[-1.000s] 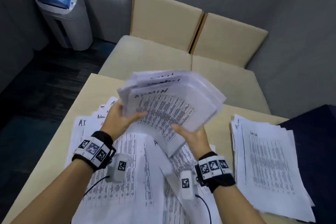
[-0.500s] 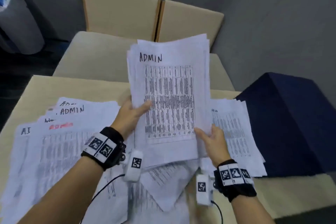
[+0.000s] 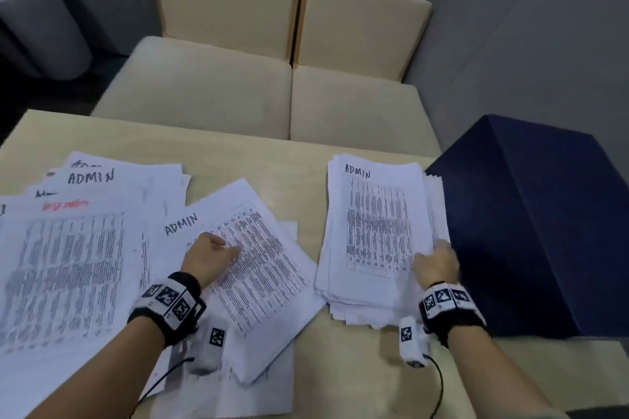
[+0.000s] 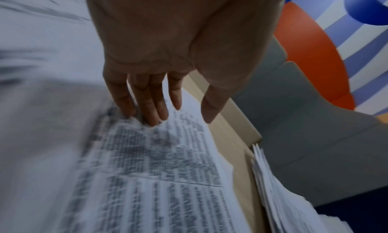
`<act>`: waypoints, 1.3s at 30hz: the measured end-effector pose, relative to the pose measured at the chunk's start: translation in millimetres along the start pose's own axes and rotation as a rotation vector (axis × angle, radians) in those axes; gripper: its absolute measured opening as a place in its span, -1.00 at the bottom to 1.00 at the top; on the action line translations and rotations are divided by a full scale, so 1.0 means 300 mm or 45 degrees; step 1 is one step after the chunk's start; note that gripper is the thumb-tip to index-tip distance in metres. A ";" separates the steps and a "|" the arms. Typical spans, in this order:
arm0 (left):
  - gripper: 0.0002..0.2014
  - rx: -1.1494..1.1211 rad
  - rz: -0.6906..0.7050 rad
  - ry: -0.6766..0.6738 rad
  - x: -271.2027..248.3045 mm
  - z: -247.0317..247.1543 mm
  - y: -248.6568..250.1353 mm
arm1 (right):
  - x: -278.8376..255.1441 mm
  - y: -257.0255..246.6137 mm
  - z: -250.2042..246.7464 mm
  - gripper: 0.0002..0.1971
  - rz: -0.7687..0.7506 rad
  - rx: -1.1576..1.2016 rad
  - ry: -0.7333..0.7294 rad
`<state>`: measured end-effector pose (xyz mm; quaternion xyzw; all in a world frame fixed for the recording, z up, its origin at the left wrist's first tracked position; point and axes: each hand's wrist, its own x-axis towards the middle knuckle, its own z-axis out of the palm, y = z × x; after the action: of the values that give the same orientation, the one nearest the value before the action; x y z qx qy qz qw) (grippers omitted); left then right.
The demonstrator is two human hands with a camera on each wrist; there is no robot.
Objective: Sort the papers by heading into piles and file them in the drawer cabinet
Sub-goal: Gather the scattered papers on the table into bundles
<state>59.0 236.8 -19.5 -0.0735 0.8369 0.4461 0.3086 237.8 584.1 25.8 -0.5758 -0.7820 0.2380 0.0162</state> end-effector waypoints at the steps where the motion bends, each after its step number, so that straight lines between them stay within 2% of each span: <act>1: -0.62 -0.006 0.005 0.036 -0.008 -0.010 -0.020 | -0.026 -0.033 0.019 -0.53 -0.128 -0.017 0.096; 3: -0.68 0.008 0.028 0.146 -0.027 -0.036 -0.053 | -0.082 -0.121 0.076 -0.53 -0.492 -0.030 0.162; 4: -0.72 0.040 0.021 0.207 -0.036 -0.052 -0.066 | -0.114 -0.172 0.115 -0.57 -0.668 -0.029 0.092; 6: -0.78 0.180 -0.040 0.287 -0.051 -0.086 -0.092 | -0.192 -0.270 0.199 -0.63 -0.898 -0.020 -0.197; 8: -0.79 0.305 -0.115 0.297 -0.061 -0.119 -0.119 | -0.258 -0.346 0.286 -0.54 -0.936 -0.057 -0.512; 9: -0.78 0.333 -0.137 0.302 -0.068 -0.136 -0.132 | -0.283 -0.375 0.328 -0.45 -0.883 -0.097 -0.621; 11: -0.77 0.336 -0.152 0.351 -0.077 -0.177 -0.162 | -0.311 -0.412 0.405 -0.27 -0.755 -0.208 -0.695; 14: -0.76 0.267 -0.157 0.498 -0.090 -0.279 -0.208 | -0.321 -0.436 0.463 -0.11 -0.613 -0.415 -0.602; 17: -0.73 0.252 -0.226 0.611 -0.081 -0.417 -0.282 | -0.340 -0.433 0.488 -0.12 -0.497 -0.424 -0.628; 20: -0.64 0.275 -0.298 0.700 -0.038 -0.562 -0.367 | -0.377 -0.426 0.494 -0.37 -0.401 -0.371 -0.585; 22: -0.47 0.348 -0.367 0.767 -0.005 -0.650 -0.403 | -0.412 -0.416 0.475 -0.57 -0.355 -0.356 -0.557; 23: -0.37 0.389 -0.412 0.797 0.010 -0.688 -0.411 | -0.432 -0.400 0.464 -0.61 -0.303 -0.348 -0.535; 25: -0.20 0.443 -0.446 0.830 0.037 -0.759 -0.426 | -0.490 -0.363 0.442 -0.50 -0.147 -0.331 -0.492; 28: -0.04 0.455 -0.414 0.796 0.079 -0.841 -0.452 | -0.604 -0.329 0.445 -0.07 0.111 -0.244 -0.487; 29: -0.02 0.463 -0.383 0.768 0.090 -0.859 -0.457 | -0.638 -0.331 0.448 -0.01 0.153 -0.208 -0.521; 30: -0.02 0.451 -0.350 0.731 0.106 -0.871 -0.464 | -0.671 -0.339 0.445 -0.04 0.174 -0.159 -0.559; 32: -0.11 0.311 -0.256 0.660 0.128 -0.880 -0.474 | -0.717 -0.370 0.428 -0.24 0.221 -0.020 -0.626; 34: -0.27 0.127 -0.169 0.567 0.134 -0.884 -0.478 | -0.762 -0.426 0.404 -0.38 0.158 0.084 -0.601; 35: -0.33 0.074 -0.140 0.524 0.135 -0.887 -0.479 | -0.783 -0.460 0.388 -0.43 0.065 0.087 -0.535; 37: -0.39 0.012 -0.101 0.476 0.137 -0.891 -0.478 | -0.814 -0.539 0.332 -0.53 -0.238 0.035 -0.325; 39: -0.46 -0.032 -0.076 0.431 0.140 -0.891 -0.474 | -0.852 -0.637 0.233 -0.74 -0.542 0.094 -0.126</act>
<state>-38.6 -52.7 -33.8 -0.1763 0.8686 0.4285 0.1754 132.1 284.4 102.0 -0.3843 -0.8765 0.2857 0.0489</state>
